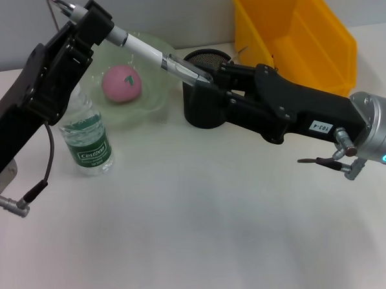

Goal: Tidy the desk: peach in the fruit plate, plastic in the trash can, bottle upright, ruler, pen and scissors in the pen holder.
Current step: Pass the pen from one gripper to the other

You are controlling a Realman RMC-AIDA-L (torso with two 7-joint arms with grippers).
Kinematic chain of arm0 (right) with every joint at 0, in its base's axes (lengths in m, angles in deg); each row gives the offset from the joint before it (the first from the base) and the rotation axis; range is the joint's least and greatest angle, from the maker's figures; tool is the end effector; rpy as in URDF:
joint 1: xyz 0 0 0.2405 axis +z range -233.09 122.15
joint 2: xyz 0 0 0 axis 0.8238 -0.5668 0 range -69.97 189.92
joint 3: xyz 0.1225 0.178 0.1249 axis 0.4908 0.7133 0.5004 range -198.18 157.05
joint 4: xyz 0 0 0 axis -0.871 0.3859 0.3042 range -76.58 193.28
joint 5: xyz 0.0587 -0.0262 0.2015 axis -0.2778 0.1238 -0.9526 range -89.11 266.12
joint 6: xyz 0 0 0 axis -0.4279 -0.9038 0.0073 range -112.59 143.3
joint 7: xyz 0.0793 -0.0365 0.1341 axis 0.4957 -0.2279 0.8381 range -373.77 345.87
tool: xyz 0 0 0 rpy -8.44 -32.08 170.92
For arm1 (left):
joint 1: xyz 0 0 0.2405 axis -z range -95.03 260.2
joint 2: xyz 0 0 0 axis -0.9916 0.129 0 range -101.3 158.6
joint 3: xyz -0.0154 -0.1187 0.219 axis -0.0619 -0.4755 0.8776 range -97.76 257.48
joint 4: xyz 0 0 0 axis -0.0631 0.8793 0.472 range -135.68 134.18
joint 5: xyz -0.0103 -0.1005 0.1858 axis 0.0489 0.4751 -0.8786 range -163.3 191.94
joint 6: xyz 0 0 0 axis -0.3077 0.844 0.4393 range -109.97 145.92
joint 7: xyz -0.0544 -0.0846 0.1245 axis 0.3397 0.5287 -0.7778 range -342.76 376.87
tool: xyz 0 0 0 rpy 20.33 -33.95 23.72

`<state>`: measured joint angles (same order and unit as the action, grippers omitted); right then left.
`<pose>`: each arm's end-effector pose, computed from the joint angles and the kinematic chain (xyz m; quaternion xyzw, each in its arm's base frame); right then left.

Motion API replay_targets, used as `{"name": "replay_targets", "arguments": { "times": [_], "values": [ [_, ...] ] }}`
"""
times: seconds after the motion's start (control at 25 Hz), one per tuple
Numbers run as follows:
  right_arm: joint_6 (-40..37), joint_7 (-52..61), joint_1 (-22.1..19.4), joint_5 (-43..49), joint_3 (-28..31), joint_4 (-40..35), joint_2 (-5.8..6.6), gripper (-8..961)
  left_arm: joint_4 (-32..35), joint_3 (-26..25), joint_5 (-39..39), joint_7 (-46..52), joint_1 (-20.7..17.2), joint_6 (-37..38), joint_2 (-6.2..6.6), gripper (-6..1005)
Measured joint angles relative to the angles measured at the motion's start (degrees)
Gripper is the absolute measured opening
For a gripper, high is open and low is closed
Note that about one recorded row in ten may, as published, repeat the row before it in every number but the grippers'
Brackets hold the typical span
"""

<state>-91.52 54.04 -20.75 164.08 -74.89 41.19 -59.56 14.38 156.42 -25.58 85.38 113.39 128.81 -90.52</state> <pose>0.1658 0.3043 -0.0164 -0.8278 0.1434 0.5422 0.0140 -0.1656 0.2958 0.0099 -0.7345 -0.1579 -0.6585 0.0439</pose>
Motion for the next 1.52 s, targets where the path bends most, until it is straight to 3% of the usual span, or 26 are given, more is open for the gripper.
{"name": "replay_targets", "arguments": {
  "times": [0.36, 0.6, 1.32, 1.52],
  "values": [
    [0.0, 0.01, 0.14, 0.0, 0.0, 0.02, 0.0, 331, -0.1, -0.01, 0.0, 0.05, 0.13, 0.0, 0.0, 142],
    [-0.05, 0.01, 0.26, 0.01, -0.06, 0.03, 0.0, 169, -0.1, 0.0, 0.0, 0.05, 0.14, -0.01, 0.0, 155],
    [-1.45, -2.07, 0.04, 0.15, -0.01, 0.03, 0.0, 138, -0.19, 0.08, 0.67, 2.25, 0.31, -0.16, 0.0, 193],
    [-1.48, -2.11, -0.02, 0.1, 0.3, 0.03, 0.0, 135, -0.19, 0.08, 0.69, 2.07, 0.31, -0.24, 0.0, 421]
  ]
}}
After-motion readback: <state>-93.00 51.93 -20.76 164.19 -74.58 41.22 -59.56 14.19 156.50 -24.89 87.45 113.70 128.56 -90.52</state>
